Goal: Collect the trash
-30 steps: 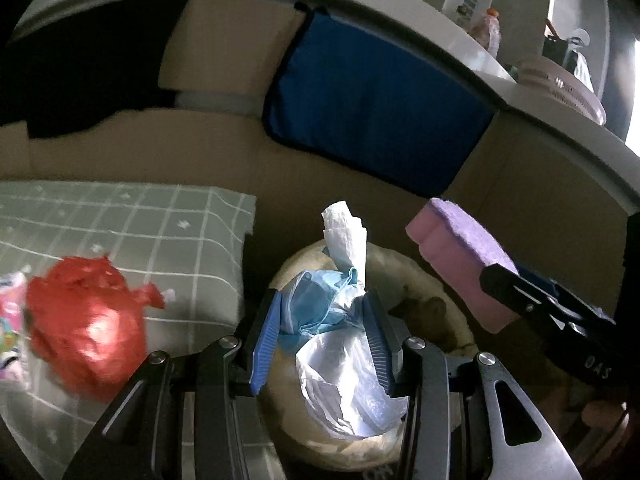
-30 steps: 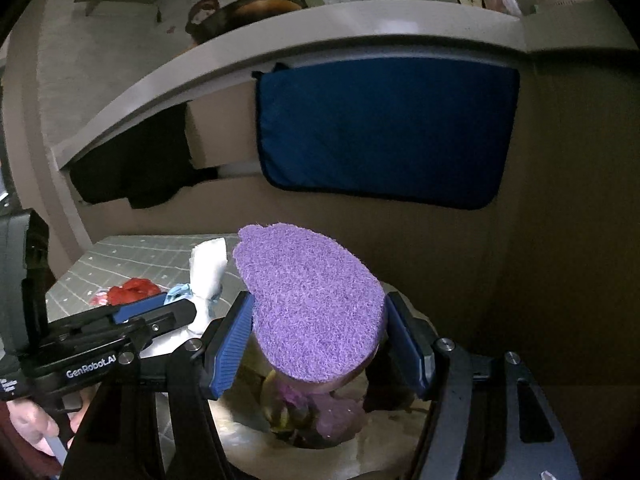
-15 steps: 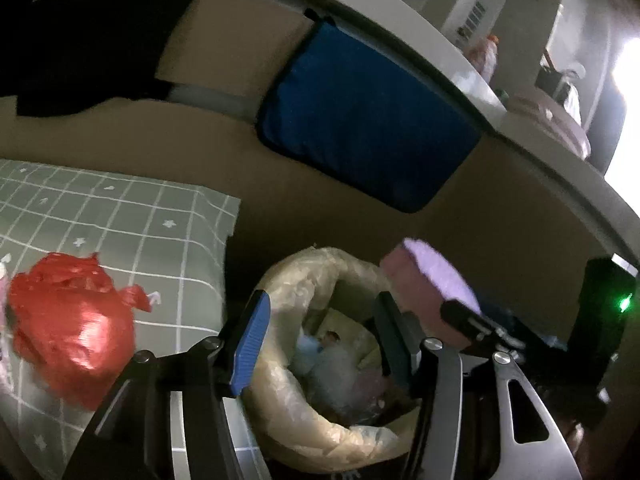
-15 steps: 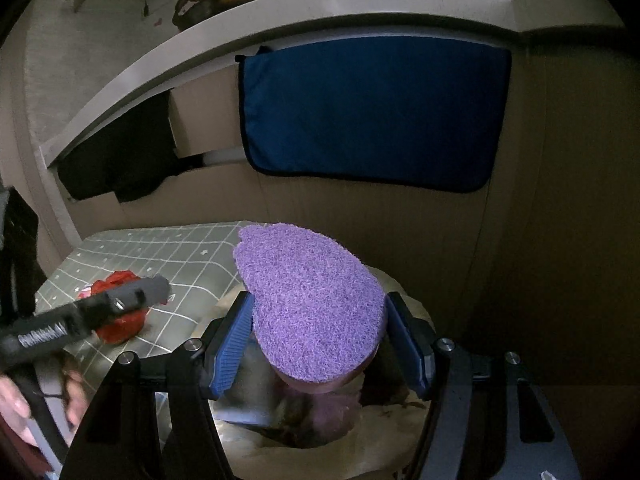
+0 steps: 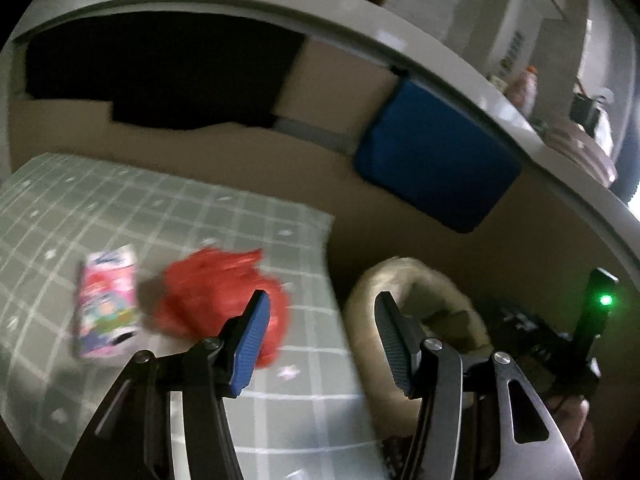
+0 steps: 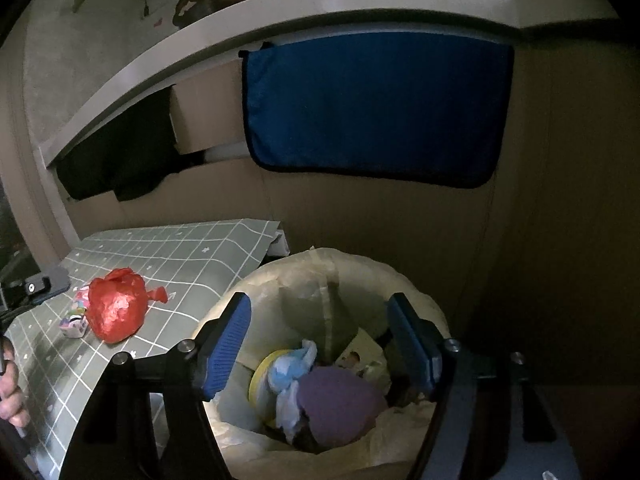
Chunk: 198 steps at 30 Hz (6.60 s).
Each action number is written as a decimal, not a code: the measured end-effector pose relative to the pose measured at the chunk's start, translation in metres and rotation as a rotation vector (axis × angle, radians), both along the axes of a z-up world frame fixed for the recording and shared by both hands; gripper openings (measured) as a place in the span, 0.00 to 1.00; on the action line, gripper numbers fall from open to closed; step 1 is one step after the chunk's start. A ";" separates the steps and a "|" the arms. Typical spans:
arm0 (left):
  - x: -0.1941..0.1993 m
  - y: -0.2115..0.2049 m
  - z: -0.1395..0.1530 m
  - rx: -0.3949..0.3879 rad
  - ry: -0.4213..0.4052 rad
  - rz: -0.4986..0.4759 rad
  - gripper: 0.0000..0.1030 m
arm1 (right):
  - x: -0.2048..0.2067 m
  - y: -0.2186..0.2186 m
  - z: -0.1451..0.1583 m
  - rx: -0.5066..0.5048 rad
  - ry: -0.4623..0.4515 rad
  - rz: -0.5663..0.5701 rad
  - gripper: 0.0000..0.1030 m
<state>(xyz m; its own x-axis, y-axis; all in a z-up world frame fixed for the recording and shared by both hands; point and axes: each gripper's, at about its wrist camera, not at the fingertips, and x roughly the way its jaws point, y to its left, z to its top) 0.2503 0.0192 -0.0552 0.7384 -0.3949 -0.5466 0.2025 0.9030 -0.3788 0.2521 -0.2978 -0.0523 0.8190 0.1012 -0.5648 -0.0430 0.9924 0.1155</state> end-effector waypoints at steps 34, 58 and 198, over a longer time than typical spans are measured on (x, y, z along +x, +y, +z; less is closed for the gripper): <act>0.054 0.111 -0.081 0.122 0.252 0.292 0.45 | 0.007 0.148 -0.022 -0.029 0.069 0.472 0.65; -0.026 0.146 -0.077 0.116 0.268 0.249 0.45 | 0.090 0.254 -0.053 -0.125 0.147 0.623 0.69; -0.208 -0.020 0.051 0.369 -0.167 0.218 0.55 | -0.194 0.116 0.053 -0.133 -0.155 0.252 0.67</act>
<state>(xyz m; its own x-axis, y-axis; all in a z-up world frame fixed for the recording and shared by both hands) 0.0421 -0.0006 -0.0046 0.8728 -0.0213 -0.4877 0.0234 0.9997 -0.0018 0.0577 -0.1819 0.0003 0.8551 0.2452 -0.4568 -0.2961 0.9542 -0.0422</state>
